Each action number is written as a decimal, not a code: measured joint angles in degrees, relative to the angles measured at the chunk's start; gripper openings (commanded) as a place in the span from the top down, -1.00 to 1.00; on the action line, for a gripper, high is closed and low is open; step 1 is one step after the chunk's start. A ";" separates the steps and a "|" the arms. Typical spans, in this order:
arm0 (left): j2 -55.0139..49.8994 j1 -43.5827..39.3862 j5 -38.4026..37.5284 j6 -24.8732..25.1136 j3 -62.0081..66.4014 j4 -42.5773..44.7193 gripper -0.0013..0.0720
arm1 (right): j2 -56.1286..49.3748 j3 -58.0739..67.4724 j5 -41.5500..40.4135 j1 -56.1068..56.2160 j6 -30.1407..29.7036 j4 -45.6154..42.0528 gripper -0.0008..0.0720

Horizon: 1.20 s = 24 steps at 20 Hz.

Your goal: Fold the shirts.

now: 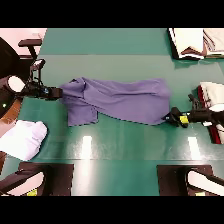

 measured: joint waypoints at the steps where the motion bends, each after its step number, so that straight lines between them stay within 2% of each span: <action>1: 0.20 0.00 -0.55 -0.02 0.02 -0.33 0.90 | -0.63 1.36 -0.48 1.22 0.02 -0.26 0.92; 4: 2.49 0.00 -1.79 0.24 0.48 -2.62 0.90 | -0.66 5.81 -1.27 3.15 0.02 -1.09 0.92; 8: 9.11 -0.02 -1.79 1.88 7.45 -7.43 0.90 | 5.79 17.62 2.47 3.02 0.04 0.02 0.93; 15: 18.84 0.00 -0.79 2.27 40.87 -9.60 0.90 | 20.90 51.17 6.51 -2.97 0.07 0.24 0.93; 20: 20.33 0.00 1.95 -1.14 62.07 -8.66 0.90 | 26.23 70.49 10.82 -12.20 0.72 0.28 0.93; 24: 20.55 0.00 1.88 -6.08 69.83 -4.04 0.90 | 27.36 78.71 17.03 -23.15 3.56 -1.22 0.93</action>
